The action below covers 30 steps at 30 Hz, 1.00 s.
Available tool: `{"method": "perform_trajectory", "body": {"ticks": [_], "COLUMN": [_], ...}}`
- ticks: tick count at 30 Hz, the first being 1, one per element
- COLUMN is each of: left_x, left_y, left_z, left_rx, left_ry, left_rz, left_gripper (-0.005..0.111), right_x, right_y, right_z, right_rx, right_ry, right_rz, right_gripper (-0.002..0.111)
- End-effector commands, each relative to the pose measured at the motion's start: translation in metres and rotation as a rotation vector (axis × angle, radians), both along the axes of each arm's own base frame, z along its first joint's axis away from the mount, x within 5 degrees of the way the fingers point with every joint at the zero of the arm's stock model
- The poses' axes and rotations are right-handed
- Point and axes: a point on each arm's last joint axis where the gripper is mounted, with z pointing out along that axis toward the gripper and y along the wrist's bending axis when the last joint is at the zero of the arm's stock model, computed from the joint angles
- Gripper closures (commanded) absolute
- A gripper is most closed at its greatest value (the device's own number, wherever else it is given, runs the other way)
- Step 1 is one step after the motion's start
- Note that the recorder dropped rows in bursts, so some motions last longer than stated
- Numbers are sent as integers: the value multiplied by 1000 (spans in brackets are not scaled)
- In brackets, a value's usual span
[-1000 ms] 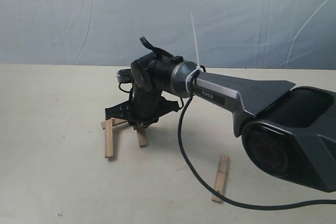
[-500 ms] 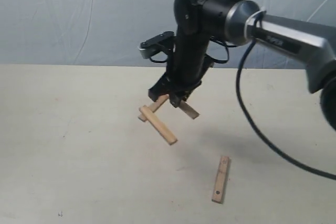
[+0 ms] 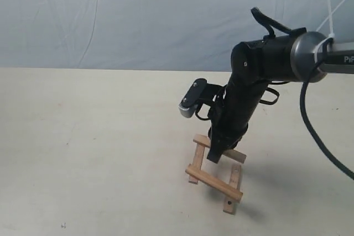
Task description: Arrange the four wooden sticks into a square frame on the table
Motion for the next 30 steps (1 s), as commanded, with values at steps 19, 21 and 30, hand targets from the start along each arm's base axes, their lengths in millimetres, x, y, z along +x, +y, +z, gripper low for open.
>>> {"method": "perform_trajectory", "body": {"ticks": [19,21,30], "left_x": [0,0,0], "left_y": [0,0,0], "left_z": [-1,-1,-1], "left_rx": [7,7,7], "left_ry": [-3,-3,-5], "left_rz": [2,2,2], "left_gripper": [107,107,107], "right_x": [10,15,43], "right_y": [0,3,22], "right_z": [-39,-31,17], "right_rx": [-11,16,241], "right_ry": [-21,-28,18], "right_rz": [21,-65,-739], "right_gripper": [109,109,109]}}
